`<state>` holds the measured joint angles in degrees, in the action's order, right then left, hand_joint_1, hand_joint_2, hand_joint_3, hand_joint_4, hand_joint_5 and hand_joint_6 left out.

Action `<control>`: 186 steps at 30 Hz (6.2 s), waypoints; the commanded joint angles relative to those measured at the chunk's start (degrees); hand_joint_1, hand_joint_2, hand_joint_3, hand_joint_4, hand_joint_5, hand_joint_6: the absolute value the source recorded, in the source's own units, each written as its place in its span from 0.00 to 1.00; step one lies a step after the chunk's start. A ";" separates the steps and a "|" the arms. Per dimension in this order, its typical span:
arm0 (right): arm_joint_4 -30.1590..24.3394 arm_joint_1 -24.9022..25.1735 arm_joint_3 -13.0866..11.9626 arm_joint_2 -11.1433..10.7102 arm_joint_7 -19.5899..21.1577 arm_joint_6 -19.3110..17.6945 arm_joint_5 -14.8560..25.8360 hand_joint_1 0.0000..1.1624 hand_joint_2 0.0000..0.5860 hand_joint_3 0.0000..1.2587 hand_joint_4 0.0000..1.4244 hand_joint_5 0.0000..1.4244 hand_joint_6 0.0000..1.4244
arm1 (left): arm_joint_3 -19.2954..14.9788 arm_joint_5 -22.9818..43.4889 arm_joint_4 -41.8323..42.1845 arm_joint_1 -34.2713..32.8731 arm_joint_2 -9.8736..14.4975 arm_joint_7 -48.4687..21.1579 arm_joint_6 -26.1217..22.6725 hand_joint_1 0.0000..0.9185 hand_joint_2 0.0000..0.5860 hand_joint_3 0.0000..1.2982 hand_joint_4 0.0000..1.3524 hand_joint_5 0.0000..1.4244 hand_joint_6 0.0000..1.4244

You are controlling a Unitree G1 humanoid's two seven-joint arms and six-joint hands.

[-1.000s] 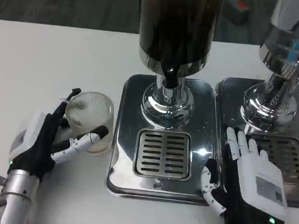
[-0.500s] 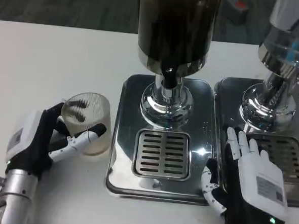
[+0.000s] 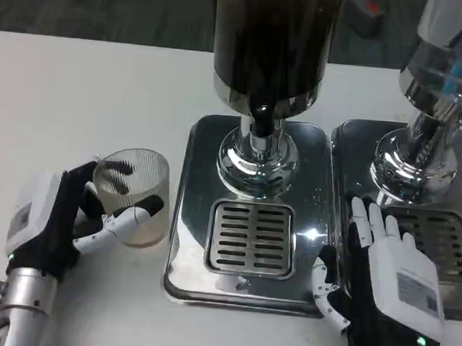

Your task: Grasp the cup under the faucet to collect the drink, then remove the cup.

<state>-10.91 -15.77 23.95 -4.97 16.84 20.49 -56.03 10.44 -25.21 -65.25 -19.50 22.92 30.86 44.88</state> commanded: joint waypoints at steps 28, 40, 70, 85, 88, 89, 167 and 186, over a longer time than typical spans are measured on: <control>0.41 -0.24 -0.66 0.46 1.31 0.17 0.40 0.32 0.99 0.02 0.00 0.00 0.00 | 0.77 -3.75 4.60 -1.19 -0.33 2.96 4.39 0.49 0.15 0.41 0.47 0.59 0.53; 0.44 -0.34 -0.55 0.65 1.43 0.17 0.33 0.31 0.99 0.02 0.00 0.00 0.00 | 0.21 -6.18 8.02 0.25 2.67 5.93 5.68 0.49 0.14 0.42 0.46 0.59 0.53; -2.14 -3.37 -0.72 3.41 6.43 4.43 -2.11 0.31 1.00 0.02 0.00 0.00 0.00 | 11.37 -13.53 -1.18 -11.94 -4.47 4.64 4.33 0.50 0.13 0.42 0.46 0.59 0.54; -1.52 -2.68 -0.69 3.26 5.48 3.97 -0.96 0.31 1.00 0.02 0.00 0.00 0.00 | 13.73 -13.34 -2.19 -11.22 -3.85 2.55 4.18 0.16 0.08 0.24 0.34 0.46 0.37; -1.30 -2.56 -0.48 3.21 5.39 3.87 -0.86 0.31 1.00 0.02 0.00 0.00 0.00 | 13.37 -12.74 -2.16 -10.63 -3.45 1.69 4.62 0.08 0.07 0.22 0.30 0.44 0.31; -1.25 -2.55 -0.45 3.23 5.37 3.85 -0.78 0.31 1.00 0.02 0.00 0.00 0.00 | 13.36 -12.69 -2.06 -10.45 -3.31 1.65 4.73 0.07 0.07 0.21 0.29 0.43 0.30; -0.44 0.84 -1.28 0.56 1.60 3.61 -0.15 0.15 0.93 0.00 0.00 0.00 0.00 | -4.50 34.59 40.29 0.84 -1.36 -61.09 5.17 0.00 0.18 0.00 0.00 0.00 0.00; -0.85 -0.28 -1.63 1.91 1.82 3.93 -0.31 0.17 0.93 0.00 0.00 0.00 0.00 | -3.22 32.21 45.77 2.47 -1.35 -65.72 6.41 0.00 0.19 0.00 0.00 0.04 0.03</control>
<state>-11.37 -15.69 22.76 -3.16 18.05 24.02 -56.46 6.68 8.54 -21.25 -17.64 20.52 -33.68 50.33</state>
